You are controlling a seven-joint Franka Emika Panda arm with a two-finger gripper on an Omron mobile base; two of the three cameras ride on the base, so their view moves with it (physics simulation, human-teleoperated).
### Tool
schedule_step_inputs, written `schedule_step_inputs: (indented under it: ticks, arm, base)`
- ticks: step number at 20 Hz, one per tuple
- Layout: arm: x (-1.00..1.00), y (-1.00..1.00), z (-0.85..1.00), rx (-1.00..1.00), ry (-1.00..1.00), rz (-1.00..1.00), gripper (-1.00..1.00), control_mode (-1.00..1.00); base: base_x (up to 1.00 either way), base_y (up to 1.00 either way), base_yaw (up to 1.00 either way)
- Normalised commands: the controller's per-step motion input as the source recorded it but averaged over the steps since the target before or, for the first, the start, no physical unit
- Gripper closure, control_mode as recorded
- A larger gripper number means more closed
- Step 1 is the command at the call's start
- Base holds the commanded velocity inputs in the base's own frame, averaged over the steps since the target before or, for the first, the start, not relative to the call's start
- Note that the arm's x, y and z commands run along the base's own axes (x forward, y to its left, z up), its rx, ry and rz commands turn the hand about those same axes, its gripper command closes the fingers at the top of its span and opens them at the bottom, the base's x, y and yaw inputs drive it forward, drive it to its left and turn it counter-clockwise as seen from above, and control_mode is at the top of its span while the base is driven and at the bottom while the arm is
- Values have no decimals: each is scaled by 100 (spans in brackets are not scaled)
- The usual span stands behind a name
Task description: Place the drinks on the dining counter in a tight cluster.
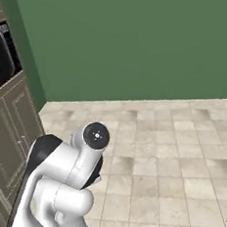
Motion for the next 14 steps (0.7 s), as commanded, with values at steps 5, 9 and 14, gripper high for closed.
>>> schedule_step_inputs:
  ticks: [5,9,14]
  arm:
    - [0,0,0,0,0,0,100,100]
    - [0,0,0,0,0,0,100,100]
    - [0,0,0,0,0,0,100,100]
  base:
    - [37,34,-72]
    - [30,21,-71]
    - [4,20,-66]
